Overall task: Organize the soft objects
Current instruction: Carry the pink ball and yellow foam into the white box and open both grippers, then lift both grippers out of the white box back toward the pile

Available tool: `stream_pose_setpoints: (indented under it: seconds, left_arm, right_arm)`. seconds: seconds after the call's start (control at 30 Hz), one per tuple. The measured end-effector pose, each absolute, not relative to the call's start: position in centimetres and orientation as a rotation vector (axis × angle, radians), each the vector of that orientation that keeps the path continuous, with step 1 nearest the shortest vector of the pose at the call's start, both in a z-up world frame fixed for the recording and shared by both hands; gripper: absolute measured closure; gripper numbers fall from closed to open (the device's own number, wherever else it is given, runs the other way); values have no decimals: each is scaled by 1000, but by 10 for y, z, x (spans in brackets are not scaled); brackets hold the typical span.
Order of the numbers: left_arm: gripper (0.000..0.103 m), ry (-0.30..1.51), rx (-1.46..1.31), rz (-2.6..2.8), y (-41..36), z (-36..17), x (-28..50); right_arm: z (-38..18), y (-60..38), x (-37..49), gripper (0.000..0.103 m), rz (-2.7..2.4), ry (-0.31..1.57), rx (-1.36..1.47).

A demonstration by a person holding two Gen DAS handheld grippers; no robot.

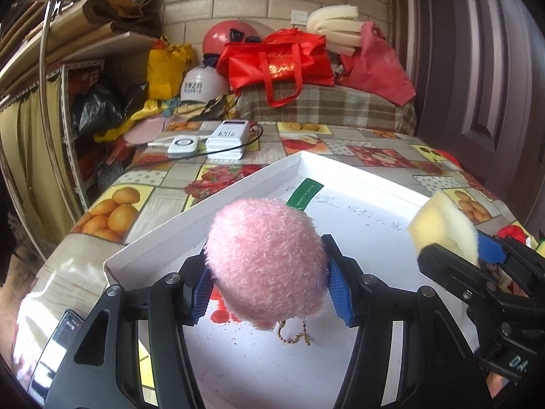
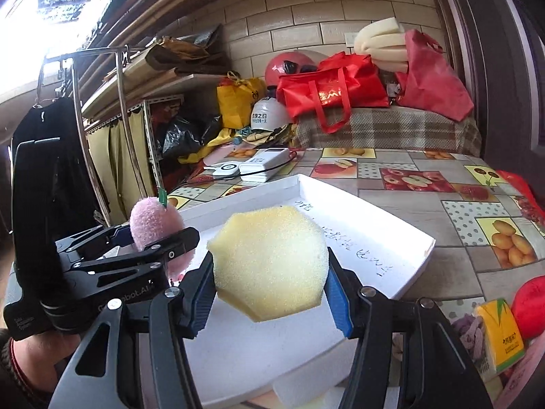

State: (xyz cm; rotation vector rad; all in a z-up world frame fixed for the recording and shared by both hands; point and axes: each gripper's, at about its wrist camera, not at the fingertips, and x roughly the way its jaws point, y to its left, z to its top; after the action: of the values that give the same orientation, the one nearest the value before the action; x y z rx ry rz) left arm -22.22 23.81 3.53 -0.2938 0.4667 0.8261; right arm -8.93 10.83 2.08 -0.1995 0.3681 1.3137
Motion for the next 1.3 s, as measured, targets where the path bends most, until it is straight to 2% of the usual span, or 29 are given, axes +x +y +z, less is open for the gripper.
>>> stream_pose_setpoints:
  seconds: [0.07, 0.13, 0.17, 0.2, 0.27, 0.3, 1.3]
  left_arm:
    - [45, 503, -339, 852, 248, 30, -221]
    - [40, 504, -372, 861, 254, 28, -225]
    - [34, 497, -377, 870, 255, 28, -227]
    - [20, 486, -375, 876, 253, 30, -228]
    - [4, 471, -358, 890, 250, 32, -230]
    - [3, 463, -347, 900, 247, 33, -231]
    - [3, 379, -267, 961, 230, 45, -240]
  right_arm:
    - [21, 111, -93, 40, 1308, 367, -218]
    - [22, 111, -96, 23, 1303, 362, -225]
    - [23, 110, -97, 11, 1294, 355, -220]
    - [25, 108, -98, 1, 1289, 347, -214]
    - [26, 103, -99, 0, 1291, 328, -202]
    - [27, 103, -99, 0, 1283, 321, -198]
    - [29, 92, -112, 0, 1291, 265, -208]
